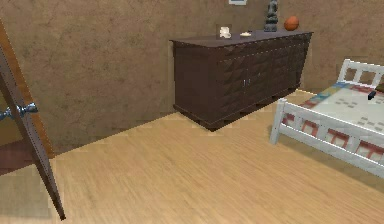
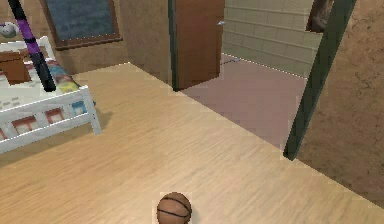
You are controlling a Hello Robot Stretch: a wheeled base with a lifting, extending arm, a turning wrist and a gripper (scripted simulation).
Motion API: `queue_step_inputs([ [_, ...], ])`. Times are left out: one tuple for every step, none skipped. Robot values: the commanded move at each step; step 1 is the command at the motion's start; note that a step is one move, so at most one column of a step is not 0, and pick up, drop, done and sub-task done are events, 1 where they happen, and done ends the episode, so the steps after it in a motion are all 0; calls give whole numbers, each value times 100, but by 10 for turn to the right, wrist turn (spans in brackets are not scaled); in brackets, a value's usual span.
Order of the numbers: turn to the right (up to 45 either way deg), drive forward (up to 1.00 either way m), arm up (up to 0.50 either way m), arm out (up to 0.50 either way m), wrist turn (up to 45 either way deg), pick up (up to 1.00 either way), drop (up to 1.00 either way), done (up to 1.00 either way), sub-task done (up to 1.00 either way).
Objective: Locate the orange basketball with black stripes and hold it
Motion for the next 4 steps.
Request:
queue_step_inputs([
  [0,0,0,42,0,0,0,0,0],
  [0,0,0,0,450,0,0,0,0],
  [0,0,0,0,450,0,0,0,0],
  [0,0,0,0,450,0,0,0,0],
])
